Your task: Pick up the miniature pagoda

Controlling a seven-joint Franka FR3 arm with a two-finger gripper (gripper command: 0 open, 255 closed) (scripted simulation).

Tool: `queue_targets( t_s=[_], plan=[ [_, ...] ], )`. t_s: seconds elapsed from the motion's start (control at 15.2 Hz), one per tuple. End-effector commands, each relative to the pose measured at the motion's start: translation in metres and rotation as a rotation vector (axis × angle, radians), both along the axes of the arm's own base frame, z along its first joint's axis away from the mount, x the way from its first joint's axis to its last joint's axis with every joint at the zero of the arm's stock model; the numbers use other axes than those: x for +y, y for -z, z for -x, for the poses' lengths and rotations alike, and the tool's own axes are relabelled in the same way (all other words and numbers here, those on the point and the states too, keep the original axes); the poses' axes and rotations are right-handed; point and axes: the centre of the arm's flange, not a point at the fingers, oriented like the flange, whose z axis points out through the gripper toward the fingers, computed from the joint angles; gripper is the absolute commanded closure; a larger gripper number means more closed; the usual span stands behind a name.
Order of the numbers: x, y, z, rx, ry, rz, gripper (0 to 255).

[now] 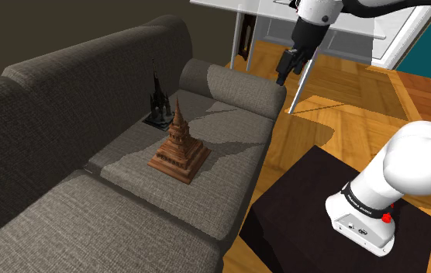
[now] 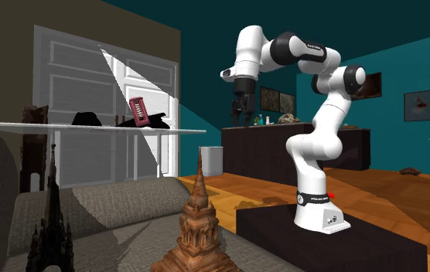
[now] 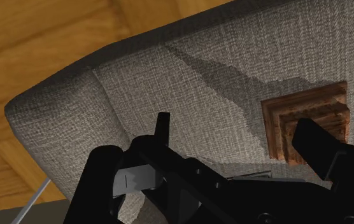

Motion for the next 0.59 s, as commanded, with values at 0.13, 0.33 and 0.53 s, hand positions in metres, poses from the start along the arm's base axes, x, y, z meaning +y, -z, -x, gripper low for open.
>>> queue_targets(
  t_s=[0.13,0.33,0.53],
  plan=[
    [0.038,0.02,-0.022,-0.046,-0.038,0.009,0],
    [0.068,0.034,-0.039,-0.079,-0.067,0.016,0],
    [0.098,0.047,-0.056,-0.112,-0.095,0.023,0]
  ],
)
